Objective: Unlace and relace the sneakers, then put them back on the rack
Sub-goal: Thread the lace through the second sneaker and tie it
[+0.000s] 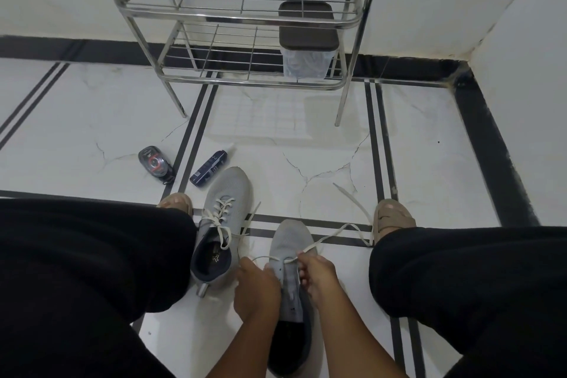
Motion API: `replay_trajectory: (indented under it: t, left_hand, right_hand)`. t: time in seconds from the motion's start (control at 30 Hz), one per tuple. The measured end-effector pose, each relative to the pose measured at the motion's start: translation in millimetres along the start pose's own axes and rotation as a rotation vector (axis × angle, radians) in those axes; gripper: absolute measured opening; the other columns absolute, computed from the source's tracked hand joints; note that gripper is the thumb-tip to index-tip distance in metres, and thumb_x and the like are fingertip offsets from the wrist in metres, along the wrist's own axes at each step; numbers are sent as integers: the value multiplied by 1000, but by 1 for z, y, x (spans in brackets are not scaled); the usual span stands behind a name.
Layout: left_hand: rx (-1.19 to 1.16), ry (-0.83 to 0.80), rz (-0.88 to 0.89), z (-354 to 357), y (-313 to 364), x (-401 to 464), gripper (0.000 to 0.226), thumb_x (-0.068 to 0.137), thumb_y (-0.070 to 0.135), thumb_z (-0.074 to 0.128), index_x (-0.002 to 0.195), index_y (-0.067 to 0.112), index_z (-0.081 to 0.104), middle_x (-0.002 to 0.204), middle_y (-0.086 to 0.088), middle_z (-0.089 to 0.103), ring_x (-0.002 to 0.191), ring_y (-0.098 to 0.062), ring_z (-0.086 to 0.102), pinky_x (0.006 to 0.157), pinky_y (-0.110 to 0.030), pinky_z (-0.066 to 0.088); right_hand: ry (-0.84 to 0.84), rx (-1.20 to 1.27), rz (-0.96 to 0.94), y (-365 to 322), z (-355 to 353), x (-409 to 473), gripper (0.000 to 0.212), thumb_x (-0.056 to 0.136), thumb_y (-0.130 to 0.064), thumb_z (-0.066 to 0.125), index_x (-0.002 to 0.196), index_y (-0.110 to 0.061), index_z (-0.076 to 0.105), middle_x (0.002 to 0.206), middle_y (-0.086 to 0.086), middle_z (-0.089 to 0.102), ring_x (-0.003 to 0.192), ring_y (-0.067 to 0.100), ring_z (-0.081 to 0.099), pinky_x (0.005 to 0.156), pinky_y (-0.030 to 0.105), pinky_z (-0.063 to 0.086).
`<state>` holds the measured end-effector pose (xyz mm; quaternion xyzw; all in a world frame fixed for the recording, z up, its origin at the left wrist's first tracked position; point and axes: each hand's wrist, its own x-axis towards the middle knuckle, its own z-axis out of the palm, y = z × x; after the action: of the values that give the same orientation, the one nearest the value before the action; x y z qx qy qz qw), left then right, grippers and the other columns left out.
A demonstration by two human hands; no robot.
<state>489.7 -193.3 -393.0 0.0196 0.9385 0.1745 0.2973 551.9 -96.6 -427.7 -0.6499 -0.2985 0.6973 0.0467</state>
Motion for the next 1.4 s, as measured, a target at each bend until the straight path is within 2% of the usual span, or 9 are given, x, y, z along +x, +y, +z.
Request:
replay_trajectory:
  t: [0.1, 0.17, 0.3, 0.6, 0.73, 0.93, 1.13, 1.33, 1.4]
  left_hand:
    - [201, -93, 111, 2, 2, -9, 50, 89, 55, 48, 120, 17, 45, 121, -6, 57, 107, -26, 58, 77, -32, 44]
    - [291, -115, 159, 4, 0, -9, 48, 89, 54, 47, 118, 16, 46, 119, -4, 58, 108, -24, 58, 78, -31, 44]
    - [359, -103, 232, 6, -4, -6, 36, 95, 45, 42, 115, 15, 48, 116, -5, 61, 105, -23, 60, 80, -31, 47]
    - [315, -125, 211, 5, -8, -1, 37, 96, 42, 40, 115, 12, 50, 115, -9, 61, 106, -26, 60, 83, -34, 47]
    - [325, -121, 206, 5, -7, 0, 36, 97, 41, 39, 112, 11, 51, 114, -10, 62, 105, -28, 60, 80, -33, 46]
    - [318, -130, 203, 4, -6, 0, 36, 98, 40, 38, 113, 11, 51, 115, -11, 61, 106, -28, 60, 80, -33, 46]
    - [283, -157, 179, 4, -9, 4, 40, 96, 44, 38, 114, 11, 51, 116, -12, 60, 105, -29, 59, 81, -35, 46]
    - [241, -141, 163, 4, -6, 1, 46, 90, 55, 43, 113, 16, 49, 113, -6, 60, 103, -25, 60, 76, -32, 44]
    - [176, -58, 207, 0, -3, -1, 38, 92, 51, 44, 107, 17, 47, 108, -5, 59, 98, -24, 61, 71, -32, 43]
  right_hand:
    - [35, -56, -40, 1, 3, 0, 7, 90, -13, 64, 84, -9, 63, 57, 4, 52, 45, 12, 41, 41, 21, 35]
    - [99, -127, -108, 3, 6, 1, 10, 93, -16, 60, 85, -10, 63, 63, 5, 56, 51, 14, 47, 47, 25, 43]
    - [237, -331, -253, 10, 11, 6, 21, 97, -26, 51, 78, -18, 55, 82, 10, 66, 74, 25, 62, 75, 40, 56]
    - [335, -94, -251, 5, 2, 5, 17, 102, -24, 38, 87, -20, 45, 78, 8, 65, 65, 27, 69, 71, 44, 60]
    - [358, 23, -230, 2, -2, 7, 10, 104, -24, 35, 102, -17, 42, 95, 16, 65, 63, 26, 70, 72, 43, 60]
    - [372, 62, -208, 0, -3, 9, 11, 104, -22, 33, 105, -14, 40, 108, 22, 62, 63, 28, 70, 70, 43, 60]
    - [314, 292, -107, -5, -10, 5, 28, 104, -14, 32, 130, -4, 39, 115, 22, 53, 66, 32, 65, 62, 37, 54]
    - [181, 267, -50, -15, -9, 2, 19, 99, -10, 47, 113, 1, 54, 95, 18, 65, 80, 26, 65, 70, 34, 54]
    - [161, 255, -64, -17, -8, -2, 5, 95, -7, 53, 98, -3, 56, 76, 13, 60, 65, 20, 58, 60, 30, 49]
